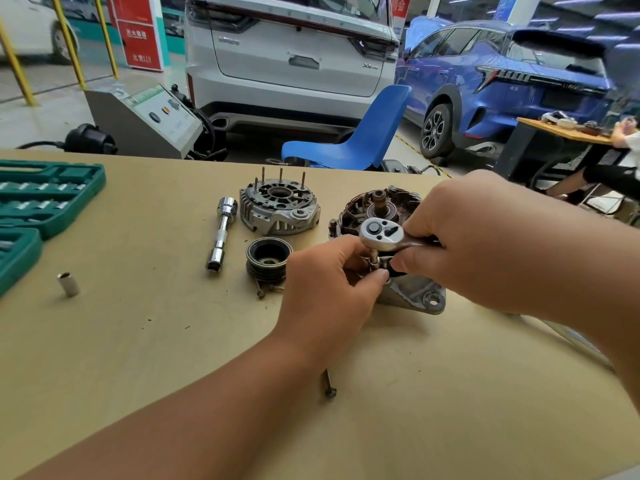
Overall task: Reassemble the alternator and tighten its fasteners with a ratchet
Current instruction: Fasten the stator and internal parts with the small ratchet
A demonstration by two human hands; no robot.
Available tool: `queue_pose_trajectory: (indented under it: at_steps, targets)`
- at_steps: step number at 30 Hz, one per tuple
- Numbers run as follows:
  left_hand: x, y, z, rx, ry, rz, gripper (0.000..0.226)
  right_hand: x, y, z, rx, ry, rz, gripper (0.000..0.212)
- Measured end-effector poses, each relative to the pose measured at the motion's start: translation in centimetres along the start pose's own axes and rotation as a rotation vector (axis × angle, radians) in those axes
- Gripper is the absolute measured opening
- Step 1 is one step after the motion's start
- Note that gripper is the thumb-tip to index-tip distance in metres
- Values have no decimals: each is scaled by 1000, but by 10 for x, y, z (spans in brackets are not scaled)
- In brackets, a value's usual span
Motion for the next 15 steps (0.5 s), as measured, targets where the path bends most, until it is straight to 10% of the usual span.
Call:
queue_pose_trajectory:
  at_steps: [15]
  targets:
    - [-5,0,0,42,-117,-4,43,-42,14,-15,373,-229,-97,27]
Point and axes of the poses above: each hand's wrist, its own x-axis away from the middle knuckle, its own y-axis out of the palm, z = x × y, the point moved 10 cm from there along -x, towards the middle knuckle, and after that the axes turned 14 degrees about -y, right-handed, at the moved point
